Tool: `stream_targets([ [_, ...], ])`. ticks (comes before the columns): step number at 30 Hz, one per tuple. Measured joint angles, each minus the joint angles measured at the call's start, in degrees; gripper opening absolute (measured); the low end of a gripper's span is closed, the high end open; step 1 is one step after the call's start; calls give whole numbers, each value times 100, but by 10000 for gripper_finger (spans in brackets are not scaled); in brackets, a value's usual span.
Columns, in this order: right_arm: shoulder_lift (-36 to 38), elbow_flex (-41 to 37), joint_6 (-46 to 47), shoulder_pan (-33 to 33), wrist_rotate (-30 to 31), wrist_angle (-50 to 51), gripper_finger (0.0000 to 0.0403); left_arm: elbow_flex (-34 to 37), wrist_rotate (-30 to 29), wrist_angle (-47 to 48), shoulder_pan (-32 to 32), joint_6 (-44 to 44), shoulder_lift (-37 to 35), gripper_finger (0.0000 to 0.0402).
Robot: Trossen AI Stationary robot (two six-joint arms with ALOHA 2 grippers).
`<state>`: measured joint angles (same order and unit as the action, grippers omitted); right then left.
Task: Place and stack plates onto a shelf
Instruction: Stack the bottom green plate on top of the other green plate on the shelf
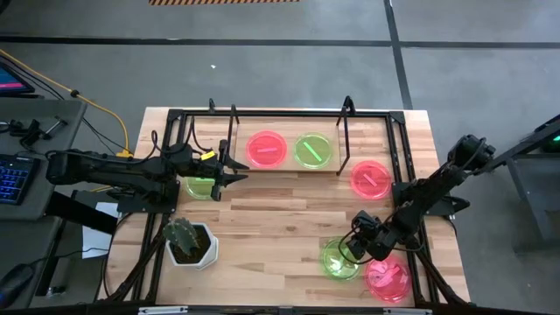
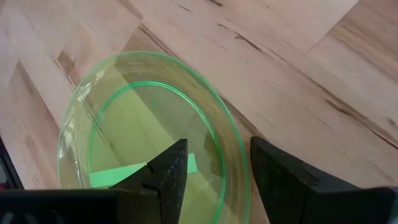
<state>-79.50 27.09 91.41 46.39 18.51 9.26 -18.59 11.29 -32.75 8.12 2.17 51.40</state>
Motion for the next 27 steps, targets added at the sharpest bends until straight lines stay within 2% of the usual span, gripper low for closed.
stream_targets([
  [3,0,0,1,0,-6,0,166,0,0,0,0,0,0,105],
  [6,0,0,5,0,-36,21,143,0,0,0,0,0,0,105],
  [14,-170,7,122,-131,-141,15,12,0,2,91,0,-2,2,105],
  [21,75,-7,-436,-604,-913,-198,2,-2,0,84,0,0,2,105],
  [27,389,-4,-1573,-1203,-1406,-886,1,-2,-59,-9,4,1,2,105],
])
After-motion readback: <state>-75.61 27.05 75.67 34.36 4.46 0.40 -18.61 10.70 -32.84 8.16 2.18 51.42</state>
